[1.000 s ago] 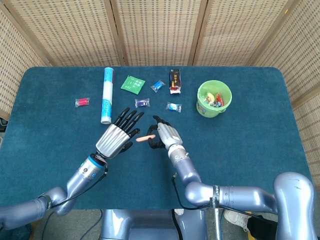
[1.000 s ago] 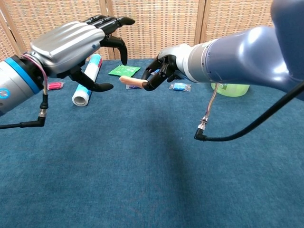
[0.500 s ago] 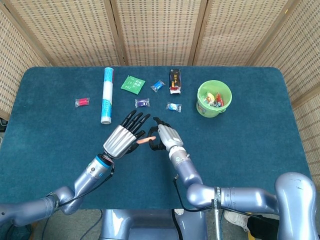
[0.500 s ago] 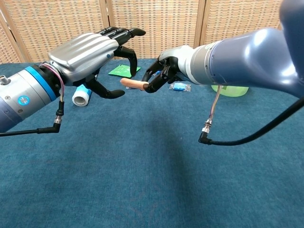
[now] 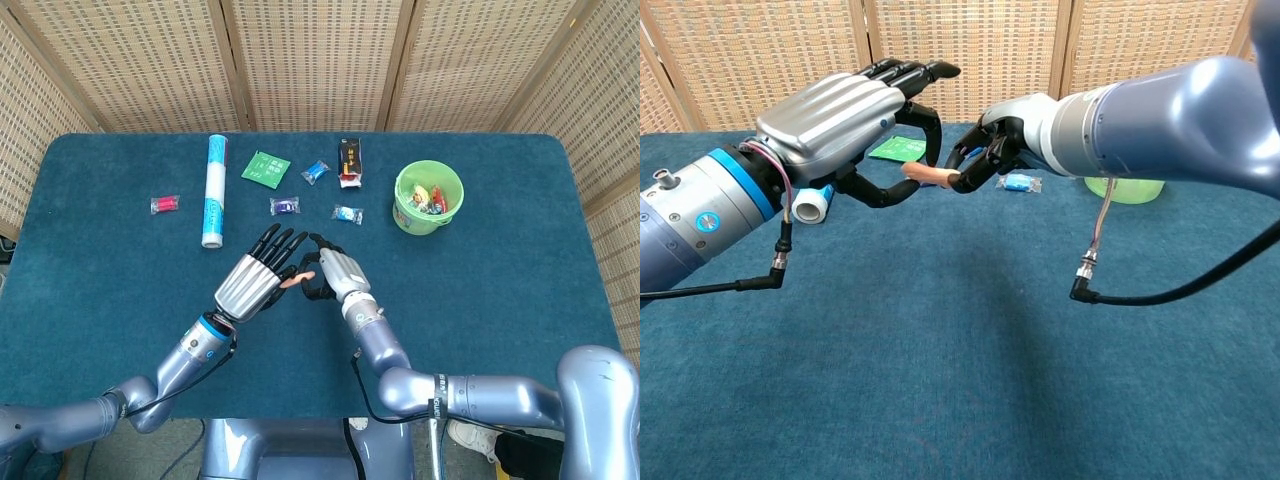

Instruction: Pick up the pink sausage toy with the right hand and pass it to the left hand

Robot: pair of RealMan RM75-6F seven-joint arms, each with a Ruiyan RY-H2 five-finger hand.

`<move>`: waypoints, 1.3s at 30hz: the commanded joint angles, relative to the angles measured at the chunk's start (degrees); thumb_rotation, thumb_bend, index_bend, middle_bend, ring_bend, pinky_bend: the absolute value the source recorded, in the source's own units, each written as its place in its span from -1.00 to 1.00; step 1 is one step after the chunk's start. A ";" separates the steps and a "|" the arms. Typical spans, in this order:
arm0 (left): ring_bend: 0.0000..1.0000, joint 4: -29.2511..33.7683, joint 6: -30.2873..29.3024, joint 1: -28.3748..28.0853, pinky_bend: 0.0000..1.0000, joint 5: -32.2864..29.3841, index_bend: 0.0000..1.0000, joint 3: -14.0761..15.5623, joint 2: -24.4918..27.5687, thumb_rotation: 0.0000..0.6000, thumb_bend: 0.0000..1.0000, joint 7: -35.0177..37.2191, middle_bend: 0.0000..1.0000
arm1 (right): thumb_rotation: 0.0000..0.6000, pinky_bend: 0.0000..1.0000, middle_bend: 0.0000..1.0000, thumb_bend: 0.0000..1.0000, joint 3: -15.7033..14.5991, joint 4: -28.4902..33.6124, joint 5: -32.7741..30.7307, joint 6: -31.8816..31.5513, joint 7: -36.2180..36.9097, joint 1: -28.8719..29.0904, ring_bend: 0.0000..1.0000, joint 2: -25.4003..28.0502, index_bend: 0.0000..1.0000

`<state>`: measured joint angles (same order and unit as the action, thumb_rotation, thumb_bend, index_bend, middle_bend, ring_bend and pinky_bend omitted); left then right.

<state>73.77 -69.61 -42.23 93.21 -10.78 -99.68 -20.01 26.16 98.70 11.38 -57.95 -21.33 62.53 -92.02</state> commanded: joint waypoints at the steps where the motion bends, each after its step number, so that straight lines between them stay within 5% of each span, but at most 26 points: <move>1: -1.00 -0.27 -0.26 -0.02 -1.00 -0.18 0.02 0.10 -0.35 1.00 -0.18 -0.18 -1.00 | 1.00 -1.00 -0.78 0.37 -0.06 0.11 0.13 0.24 0.23 -0.12 -1.00 0.23 0.42; 9: -1.00 -1.07 -0.36 -0.49 -1.00 -0.98 0.26 0.08 -1.47 1.00 0.21 -0.02 -1.00 | 1.00 -1.00 -0.78 0.37 -0.53 0.40 0.59 0.87 0.77 -0.23 -1.00 0.56 0.42; 19: -1.00 -0.80 -0.62 -0.63 -1.00 -1.98 0.55 0.00 -1.63 1.00 0.21 0.11 -1.00 | 1.00 -1.00 -0.76 0.37 -1.11 0.40 1.50 1.21 1.51 -0.54 -1.00 1.06 0.48; 39: -1.00 1.99 -2.86 0.05 -1.00 -2.75 0.59 -0.74 2.14 1.00 0.22 1.64 -1.00 | 1.00 -1.00 -0.73 0.37 -4.38 -3.14 3.26 3.75 5.65 -4.93 -1.00 2.83 0.56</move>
<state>75.38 -72.25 -42.29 90.52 -11.37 -97.95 -18.29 22.08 95.96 14.44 -54.56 -16.07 57.99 -89.33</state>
